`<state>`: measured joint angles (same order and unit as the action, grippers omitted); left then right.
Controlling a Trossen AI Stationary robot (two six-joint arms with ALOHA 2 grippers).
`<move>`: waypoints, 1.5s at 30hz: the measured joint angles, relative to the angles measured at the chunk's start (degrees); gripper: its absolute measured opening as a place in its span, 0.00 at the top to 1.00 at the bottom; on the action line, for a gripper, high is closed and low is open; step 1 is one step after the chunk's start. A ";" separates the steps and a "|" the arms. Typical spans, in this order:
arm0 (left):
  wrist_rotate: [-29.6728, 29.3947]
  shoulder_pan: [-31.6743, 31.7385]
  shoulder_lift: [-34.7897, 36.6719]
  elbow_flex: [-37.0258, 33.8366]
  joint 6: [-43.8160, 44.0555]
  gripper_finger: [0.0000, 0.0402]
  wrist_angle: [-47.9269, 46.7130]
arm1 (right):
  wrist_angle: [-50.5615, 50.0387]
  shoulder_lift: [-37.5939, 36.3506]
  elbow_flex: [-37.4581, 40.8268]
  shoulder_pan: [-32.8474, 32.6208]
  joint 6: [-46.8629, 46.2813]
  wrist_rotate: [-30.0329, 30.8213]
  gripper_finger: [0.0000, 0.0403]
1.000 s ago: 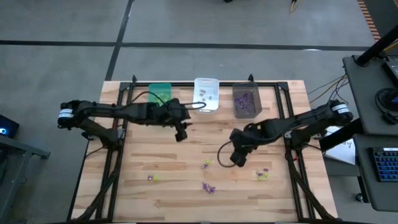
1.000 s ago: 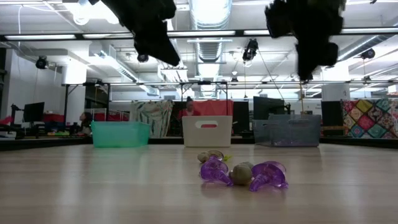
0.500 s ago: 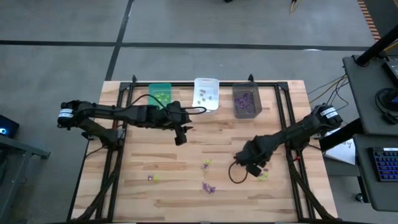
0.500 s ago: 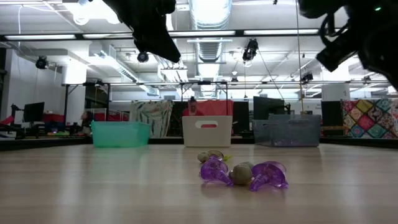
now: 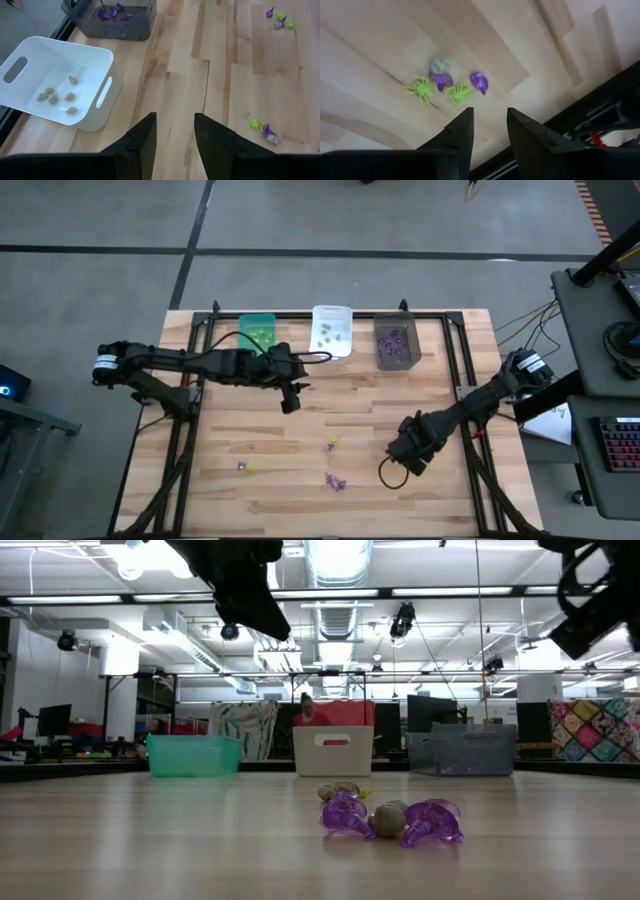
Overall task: Sort Halloween decoration
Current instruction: Put the purple witch hat toy into the gray bin
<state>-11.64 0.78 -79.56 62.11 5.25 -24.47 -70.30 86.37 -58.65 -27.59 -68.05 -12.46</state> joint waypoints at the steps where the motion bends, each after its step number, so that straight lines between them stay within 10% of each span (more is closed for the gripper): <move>1: 0.00 0.00 -0.01 0.00 -0.01 0.71 0.00 | 0.56 0.00 0.51 -0.57 -0.79 -0.27 0.72; 26: 0.01 0.00 -0.01 0.00 0.42 0.71 0.03 | 16.40 0.00 12.33 -2.52 -3.43 -1.02 0.69; 45: 0.01 0.00 -0.01 0.00 0.45 0.71 1.11 | 16.92 -0.07 13.34 -2.52 -1.56 -1.06 0.94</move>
<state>-11.62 0.78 -79.57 62.11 5.69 -23.37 -53.39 86.30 -45.31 -30.11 -69.61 -13.51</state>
